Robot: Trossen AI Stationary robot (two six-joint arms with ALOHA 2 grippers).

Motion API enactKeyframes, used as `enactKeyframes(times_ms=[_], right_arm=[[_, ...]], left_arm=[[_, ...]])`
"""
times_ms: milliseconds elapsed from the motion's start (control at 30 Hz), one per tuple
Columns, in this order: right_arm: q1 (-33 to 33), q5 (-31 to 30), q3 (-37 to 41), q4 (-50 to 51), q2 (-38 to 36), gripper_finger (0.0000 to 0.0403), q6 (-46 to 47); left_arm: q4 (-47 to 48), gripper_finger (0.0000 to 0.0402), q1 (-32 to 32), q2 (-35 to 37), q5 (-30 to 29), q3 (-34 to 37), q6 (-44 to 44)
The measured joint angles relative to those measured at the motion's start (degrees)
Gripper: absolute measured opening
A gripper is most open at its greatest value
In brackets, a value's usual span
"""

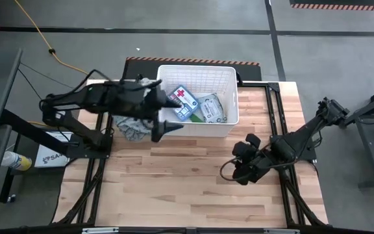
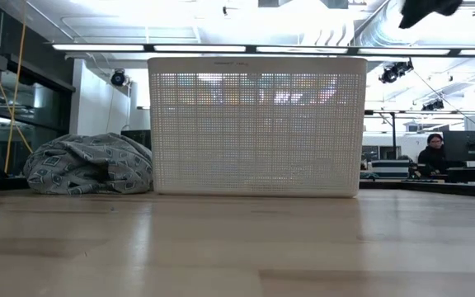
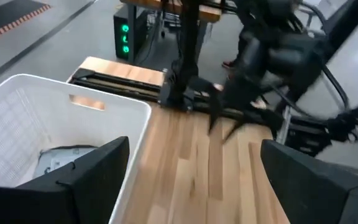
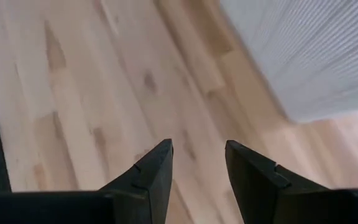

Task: Pick & place medical supplies in basket/bin
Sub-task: Return to Home Position

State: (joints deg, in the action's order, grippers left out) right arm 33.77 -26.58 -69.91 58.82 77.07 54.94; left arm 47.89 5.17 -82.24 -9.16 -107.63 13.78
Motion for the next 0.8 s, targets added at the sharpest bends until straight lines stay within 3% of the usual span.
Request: enactKeyframes(times_ms=[367, 500, 800], right_arm=[[-0.75, -10.53, -4.78, -0.37, -11.55, 0.0141, -10.27], [-0.75, -10.72, -4.81, -0.18, -18.12, 0.0141, -11.5], [-0.75, -7.39, -4.51, -0.02, -31.79, 0.0141, -12.24]], left_arm=[[5.34, 0.0397, 10.17, 4.49, -2.58, 0.02, -0.02], [6.46, 0.0397, 13.17, 6.36, -3.74, 0.02, 0.18], [18.89, 0.0397, 20.81, 10.79, -15.03, 0.02, 8.91]])
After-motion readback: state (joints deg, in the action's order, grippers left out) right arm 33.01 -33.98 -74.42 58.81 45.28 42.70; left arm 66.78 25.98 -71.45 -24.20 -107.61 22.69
